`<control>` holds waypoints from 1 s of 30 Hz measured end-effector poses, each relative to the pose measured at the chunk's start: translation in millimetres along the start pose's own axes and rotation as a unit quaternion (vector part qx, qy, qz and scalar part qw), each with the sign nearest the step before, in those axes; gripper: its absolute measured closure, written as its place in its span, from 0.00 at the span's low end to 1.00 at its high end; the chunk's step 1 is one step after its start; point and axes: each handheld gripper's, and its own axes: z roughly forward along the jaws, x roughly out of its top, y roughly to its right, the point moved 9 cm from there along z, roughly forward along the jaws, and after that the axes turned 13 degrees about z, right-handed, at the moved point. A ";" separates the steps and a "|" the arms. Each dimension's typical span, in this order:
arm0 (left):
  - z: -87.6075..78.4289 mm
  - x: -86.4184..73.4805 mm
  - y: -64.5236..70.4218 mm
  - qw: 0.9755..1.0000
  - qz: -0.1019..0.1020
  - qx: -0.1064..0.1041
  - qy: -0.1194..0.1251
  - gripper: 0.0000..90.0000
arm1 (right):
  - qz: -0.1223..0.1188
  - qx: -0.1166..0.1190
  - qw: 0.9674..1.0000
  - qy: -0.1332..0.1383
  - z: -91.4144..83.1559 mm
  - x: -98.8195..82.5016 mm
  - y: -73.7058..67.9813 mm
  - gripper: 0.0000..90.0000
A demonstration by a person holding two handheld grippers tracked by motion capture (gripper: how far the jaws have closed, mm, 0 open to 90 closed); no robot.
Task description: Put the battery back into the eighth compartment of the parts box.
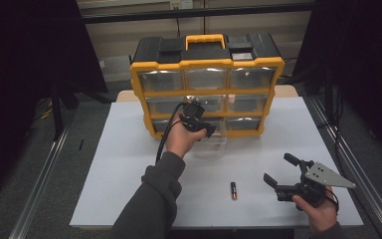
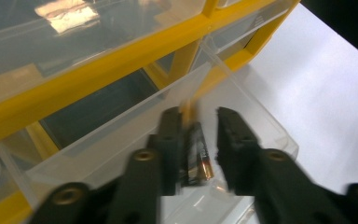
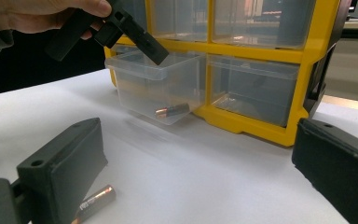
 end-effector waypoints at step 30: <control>-31.8 -7.9 52.8 0.993 0.077 -0.063 0.057 0.19 | -0.003 -0.003 1.000 -0.002 0.7 -0.7 0.1 0.02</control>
